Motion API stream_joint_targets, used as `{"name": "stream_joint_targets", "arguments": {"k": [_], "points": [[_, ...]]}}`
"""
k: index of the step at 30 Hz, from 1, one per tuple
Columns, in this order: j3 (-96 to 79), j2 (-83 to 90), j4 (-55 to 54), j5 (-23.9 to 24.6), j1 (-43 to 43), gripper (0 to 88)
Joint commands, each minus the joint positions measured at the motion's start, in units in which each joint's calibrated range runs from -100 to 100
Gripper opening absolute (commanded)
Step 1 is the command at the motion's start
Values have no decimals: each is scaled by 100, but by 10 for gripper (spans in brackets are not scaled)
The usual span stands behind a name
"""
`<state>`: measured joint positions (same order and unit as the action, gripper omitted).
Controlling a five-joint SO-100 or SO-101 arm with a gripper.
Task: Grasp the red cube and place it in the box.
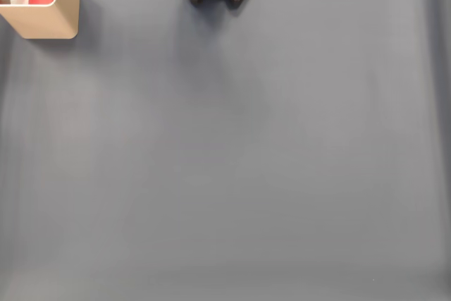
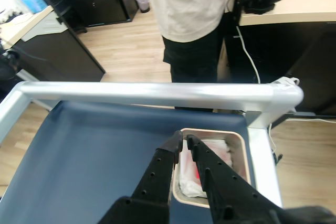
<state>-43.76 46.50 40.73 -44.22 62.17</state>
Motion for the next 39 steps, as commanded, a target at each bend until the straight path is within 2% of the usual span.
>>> {"name": "stream_joint_targets", "arguments": {"k": [1,11,24,30,39], "points": [[42,228,99,-73,-613,0],[-177,497,238,-288,-2417,0],[-1427,1823,681,-357,-5059,0],[-2075,2325,738,-376,-5762,0],[-3151,3114,599,-313,-6330,0]]}}
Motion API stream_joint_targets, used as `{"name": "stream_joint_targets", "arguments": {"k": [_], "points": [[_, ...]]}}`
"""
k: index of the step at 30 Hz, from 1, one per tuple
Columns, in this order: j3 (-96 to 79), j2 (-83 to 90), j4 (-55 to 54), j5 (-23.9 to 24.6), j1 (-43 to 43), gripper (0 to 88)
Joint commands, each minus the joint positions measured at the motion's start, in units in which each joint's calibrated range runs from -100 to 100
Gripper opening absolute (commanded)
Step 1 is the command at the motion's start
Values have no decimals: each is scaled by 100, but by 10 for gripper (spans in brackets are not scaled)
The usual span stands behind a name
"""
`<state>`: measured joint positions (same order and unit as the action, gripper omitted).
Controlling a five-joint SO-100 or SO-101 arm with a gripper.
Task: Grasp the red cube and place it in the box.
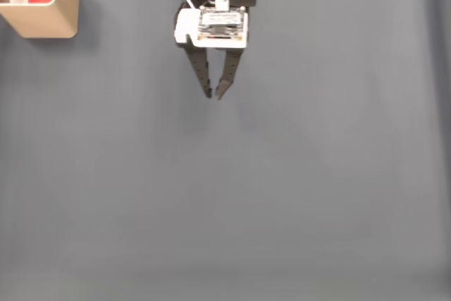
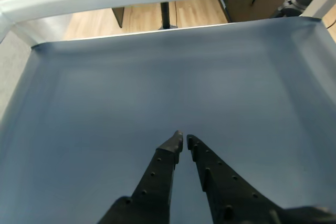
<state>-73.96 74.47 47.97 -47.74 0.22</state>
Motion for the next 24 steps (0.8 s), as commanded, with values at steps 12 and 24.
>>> {"name": "stream_joint_targets", "arguments": {"k": [12,24], "points": [[-1217,1245,-84,34,-136,0],[-2175,1955,186,59,-115,0]]}}
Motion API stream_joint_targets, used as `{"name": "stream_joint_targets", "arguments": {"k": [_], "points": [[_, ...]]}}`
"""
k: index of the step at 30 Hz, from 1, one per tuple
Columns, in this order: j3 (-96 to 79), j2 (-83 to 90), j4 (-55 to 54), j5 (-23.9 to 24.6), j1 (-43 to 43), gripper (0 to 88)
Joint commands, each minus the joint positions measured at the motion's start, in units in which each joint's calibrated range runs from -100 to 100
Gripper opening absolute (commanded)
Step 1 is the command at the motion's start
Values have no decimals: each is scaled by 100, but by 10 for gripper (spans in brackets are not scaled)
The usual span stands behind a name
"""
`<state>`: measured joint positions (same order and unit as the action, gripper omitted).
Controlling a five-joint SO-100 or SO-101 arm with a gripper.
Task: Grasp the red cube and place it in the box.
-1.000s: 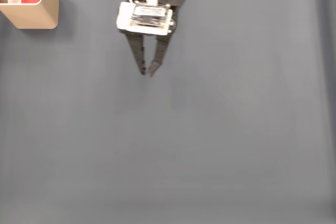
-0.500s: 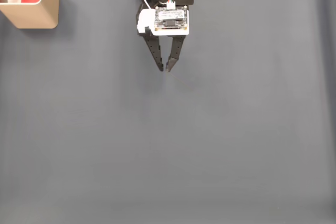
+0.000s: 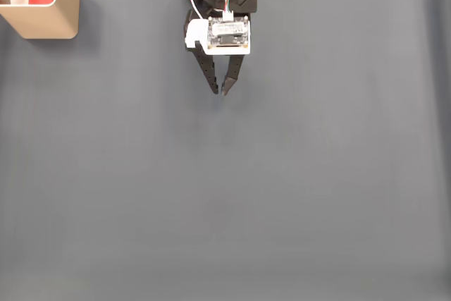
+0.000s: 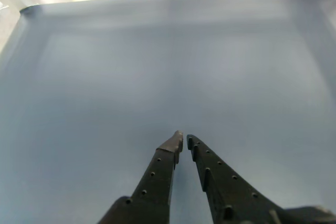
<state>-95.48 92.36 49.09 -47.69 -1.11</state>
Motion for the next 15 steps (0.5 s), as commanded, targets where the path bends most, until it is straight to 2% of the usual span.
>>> {"name": "stream_joint_targets", "arguments": {"k": [1,14,15], "points": [[-105,218,132,49,19,0],[-425,738,1255,-24,-9,0],[-434,747,1714,10,-66,0]]}}
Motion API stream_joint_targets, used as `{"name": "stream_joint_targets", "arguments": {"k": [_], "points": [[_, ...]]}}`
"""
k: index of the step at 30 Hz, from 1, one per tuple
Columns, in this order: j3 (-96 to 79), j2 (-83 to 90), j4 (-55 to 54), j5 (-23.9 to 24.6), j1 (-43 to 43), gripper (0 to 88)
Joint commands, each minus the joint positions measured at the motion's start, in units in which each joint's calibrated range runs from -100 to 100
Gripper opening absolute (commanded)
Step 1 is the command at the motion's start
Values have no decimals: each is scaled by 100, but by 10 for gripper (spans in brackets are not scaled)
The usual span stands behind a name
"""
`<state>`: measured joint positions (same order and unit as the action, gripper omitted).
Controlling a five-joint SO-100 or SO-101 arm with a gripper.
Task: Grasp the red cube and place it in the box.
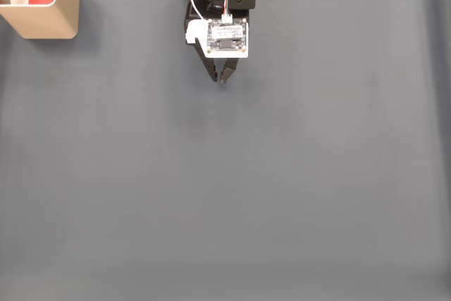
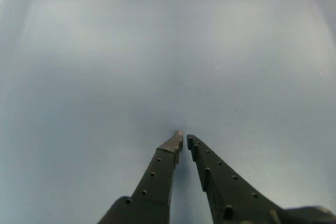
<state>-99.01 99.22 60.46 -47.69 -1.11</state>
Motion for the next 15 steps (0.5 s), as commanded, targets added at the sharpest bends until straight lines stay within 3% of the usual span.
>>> {"name": "stream_joint_targets", "arguments": {"k": [1,15], "points": [[-81,61,642,10,-66,0],[-81,69,1487,-322,-95,2]]}}
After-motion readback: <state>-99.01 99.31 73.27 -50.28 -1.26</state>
